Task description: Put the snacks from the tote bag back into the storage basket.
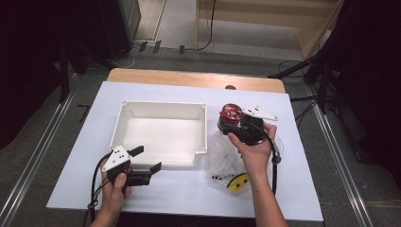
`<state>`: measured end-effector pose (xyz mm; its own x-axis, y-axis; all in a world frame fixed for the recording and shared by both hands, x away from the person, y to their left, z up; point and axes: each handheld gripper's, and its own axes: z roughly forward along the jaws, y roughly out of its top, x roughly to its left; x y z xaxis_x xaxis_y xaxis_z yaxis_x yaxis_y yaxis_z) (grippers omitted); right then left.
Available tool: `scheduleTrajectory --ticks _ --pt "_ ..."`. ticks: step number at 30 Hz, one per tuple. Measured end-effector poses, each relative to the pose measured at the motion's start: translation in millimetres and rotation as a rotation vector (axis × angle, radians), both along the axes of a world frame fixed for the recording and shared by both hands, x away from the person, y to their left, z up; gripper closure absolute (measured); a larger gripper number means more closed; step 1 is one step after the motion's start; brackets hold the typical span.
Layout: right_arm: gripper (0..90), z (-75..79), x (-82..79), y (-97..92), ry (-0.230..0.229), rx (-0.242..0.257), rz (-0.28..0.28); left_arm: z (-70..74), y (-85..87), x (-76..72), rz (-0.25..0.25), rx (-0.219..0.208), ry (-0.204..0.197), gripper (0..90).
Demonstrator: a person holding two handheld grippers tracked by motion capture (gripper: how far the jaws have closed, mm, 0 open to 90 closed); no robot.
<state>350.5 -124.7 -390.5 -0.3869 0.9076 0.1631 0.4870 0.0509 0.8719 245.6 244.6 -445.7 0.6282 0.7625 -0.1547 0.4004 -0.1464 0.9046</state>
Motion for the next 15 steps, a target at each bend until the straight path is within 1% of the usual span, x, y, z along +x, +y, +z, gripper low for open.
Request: scheduleTrajectory --ticks 4,10,15 --pt "25.9 2.5 -1.3 10.3 -0.004 -0.007 0.022 0.9 0.2 -0.6 0.001 -0.001 -0.001 8.5" --pt "25.9 7.8 -1.6 22.9 -0.015 -0.001 0.047 0.9 -0.2 -1.0 -0.001 0.003 -0.003 8.5" --pt "25.9 8.0 -1.6 35.1 -0.016 -0.003 0.071 0.7 -0.2 -0.7 0.0 0.008 0.0 8.5"
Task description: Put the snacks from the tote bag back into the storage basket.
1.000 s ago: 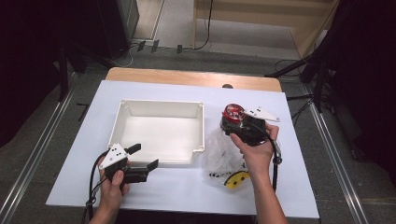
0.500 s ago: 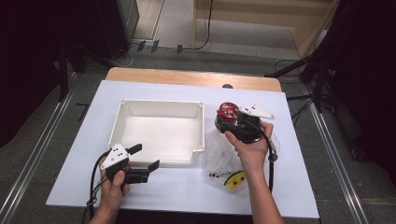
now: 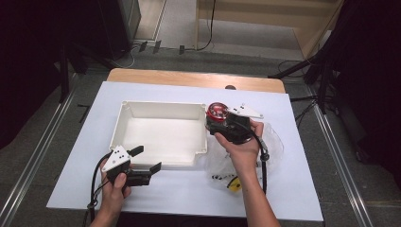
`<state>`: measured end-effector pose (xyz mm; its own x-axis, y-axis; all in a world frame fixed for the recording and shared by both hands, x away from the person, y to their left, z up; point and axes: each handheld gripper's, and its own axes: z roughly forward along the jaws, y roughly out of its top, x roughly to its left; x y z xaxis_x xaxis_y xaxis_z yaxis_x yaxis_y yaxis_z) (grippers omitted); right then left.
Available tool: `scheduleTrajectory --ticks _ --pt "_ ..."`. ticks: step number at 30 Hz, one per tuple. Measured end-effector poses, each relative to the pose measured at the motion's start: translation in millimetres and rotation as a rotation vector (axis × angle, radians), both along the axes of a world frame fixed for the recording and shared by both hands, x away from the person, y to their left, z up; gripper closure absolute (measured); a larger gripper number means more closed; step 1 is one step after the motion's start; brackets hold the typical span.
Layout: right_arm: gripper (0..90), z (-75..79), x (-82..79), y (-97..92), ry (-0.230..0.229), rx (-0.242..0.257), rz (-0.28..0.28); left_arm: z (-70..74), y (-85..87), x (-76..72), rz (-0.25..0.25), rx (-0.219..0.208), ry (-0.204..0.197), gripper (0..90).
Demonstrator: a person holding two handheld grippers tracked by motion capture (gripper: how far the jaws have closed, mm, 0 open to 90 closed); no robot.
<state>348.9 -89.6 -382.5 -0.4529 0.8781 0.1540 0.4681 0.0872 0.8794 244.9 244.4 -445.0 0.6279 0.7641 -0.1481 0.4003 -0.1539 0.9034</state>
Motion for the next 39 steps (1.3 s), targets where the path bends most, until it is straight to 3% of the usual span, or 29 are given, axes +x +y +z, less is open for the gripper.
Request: scheduleTrajectory --ticks 39 --pt "25.9 -4.1 -8.5 39.3 0.006 -0.013 0.098 -1.3 1.1 1.2 -0.003 0.002 0.004 8.5"
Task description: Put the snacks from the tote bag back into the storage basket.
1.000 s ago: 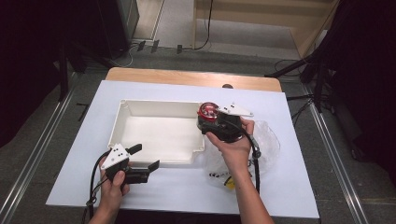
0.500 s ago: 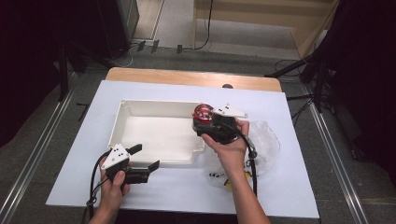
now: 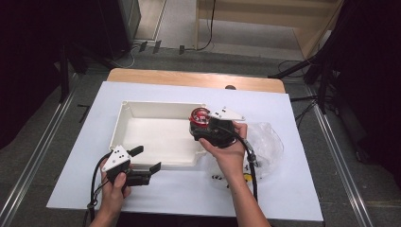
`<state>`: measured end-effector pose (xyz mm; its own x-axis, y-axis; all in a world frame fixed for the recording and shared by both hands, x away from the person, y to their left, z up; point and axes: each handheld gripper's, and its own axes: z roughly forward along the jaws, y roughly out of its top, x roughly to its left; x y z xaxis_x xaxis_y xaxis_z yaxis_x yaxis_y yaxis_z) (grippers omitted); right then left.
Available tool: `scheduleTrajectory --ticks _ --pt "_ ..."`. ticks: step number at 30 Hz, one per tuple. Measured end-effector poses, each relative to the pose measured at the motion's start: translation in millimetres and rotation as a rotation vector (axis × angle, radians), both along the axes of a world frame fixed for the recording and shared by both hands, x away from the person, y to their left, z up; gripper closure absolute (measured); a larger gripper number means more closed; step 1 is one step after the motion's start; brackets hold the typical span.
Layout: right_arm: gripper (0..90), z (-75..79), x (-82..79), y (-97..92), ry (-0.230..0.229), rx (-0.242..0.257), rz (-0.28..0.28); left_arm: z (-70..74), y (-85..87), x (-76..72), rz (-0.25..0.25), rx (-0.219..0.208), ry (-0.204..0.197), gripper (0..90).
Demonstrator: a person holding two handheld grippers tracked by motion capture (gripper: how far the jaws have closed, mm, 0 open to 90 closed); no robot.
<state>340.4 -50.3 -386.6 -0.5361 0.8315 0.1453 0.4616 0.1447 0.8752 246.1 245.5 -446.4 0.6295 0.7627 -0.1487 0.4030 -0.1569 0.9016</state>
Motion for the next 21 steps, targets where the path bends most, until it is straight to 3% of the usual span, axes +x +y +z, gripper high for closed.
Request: scheduleTrajectory --ticks 21 --pt "25.9 -1.4 -7.6 10.5 -0.003 -0.008 0.056 -2.6 0.3 0.8 0.007 0.002 0.01 8.5"
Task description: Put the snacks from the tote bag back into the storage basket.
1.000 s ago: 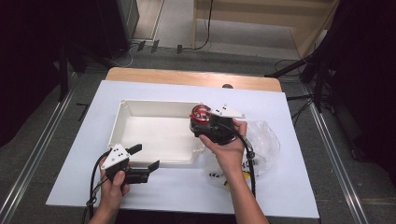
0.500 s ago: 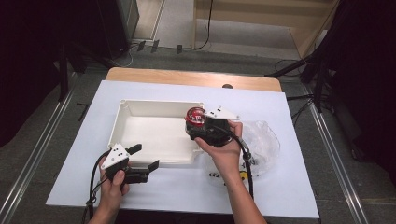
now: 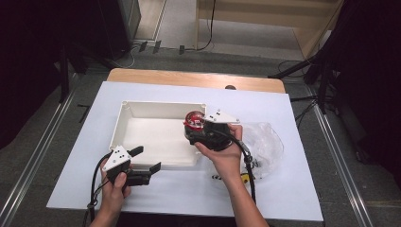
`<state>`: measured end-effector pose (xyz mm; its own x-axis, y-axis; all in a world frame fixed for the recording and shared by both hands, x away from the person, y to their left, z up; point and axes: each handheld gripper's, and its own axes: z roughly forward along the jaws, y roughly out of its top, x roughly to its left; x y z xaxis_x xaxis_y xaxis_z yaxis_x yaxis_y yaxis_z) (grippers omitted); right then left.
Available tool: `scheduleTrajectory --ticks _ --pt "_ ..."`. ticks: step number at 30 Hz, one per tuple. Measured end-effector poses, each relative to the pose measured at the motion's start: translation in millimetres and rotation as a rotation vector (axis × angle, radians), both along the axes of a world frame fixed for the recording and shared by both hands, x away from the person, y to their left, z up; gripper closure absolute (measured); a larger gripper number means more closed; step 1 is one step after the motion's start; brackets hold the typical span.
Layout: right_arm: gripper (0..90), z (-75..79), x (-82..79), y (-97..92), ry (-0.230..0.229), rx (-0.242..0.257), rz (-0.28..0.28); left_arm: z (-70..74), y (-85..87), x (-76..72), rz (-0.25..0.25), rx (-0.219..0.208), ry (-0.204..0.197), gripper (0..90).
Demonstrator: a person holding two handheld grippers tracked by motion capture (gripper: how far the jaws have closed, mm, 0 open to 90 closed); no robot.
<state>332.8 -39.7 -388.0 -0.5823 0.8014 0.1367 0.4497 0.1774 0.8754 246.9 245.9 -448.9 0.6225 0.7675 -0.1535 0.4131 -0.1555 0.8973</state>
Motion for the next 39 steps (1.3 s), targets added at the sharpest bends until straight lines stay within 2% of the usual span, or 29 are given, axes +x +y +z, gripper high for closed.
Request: scheduleTrajectory --ticks 16,19,23,25,26,27,28,29,30,34,39 --pt "25.8 -14.8 -8.8 -3.9 0.017 -0.008 0.029 -1.9 -1.4 -0.2 0.002 0.002 0.006 8.5" --pt "25.8 -17.3 -10.5 -4.1 0.003 -0.017 0.048 -1.8 -2.0 0.0 -0.001 -0.019 0.011 8.6" --pt "25.8 -19.4 -15.5 -2.9 -0.015 -0.049 0.065 -1.3 -5.4 -0.8 -0.01 -0.012 0.007 8.5" --pt "26.4 -19.7 -17.8 -3.4 -0.022 -0.045 0.072 -0.9 -6.4 -0.6 -0.014 -0.018 0.006 8.6" --pt "29.6 -20.1 -18.6 -4.2 -0.032 -0.034 0.072 -0.6 -7.1 -0.2 -0.018 -0.02 0.007 8.6" --pt "60.2 -19.6 -21.3 -7.4 -0.055 -0.019 0.052 -0.7 -7.8 0.0 -0.019 -0.022 0.009 8.5" --pt "57.5 -19.1 -22.7 -10.3 -0.068 0.015 0.037 -1.0 -8.9 0.6 -0.019 -0.018 0.008 8.5" --pt "57.8 -17.1 -21.7 -13.9 -0.059 0.048 0.034 -1.6 -9.8 1.2 -0.022 -0.014 0.012 8.5" --pt "57.7 -15.9 -21.1 -17.1 -0.058 0.058 0.019 -2.2 -10.6 1.9 -0.026 -0.012 0.014 8.5" --pt "55.7 -16.2 -20.6 -27.6 -0.039 0.062 -0.001 -3.3 -15.3 3.9 -0.037 -0.013 0.019 8.5" --pt "49.8 -14.7 -23.5 -40.0 -0.048 0.073 -0.027 -4.3 -17.7 5.9 -0.043 -0.009 0.019 8.5"
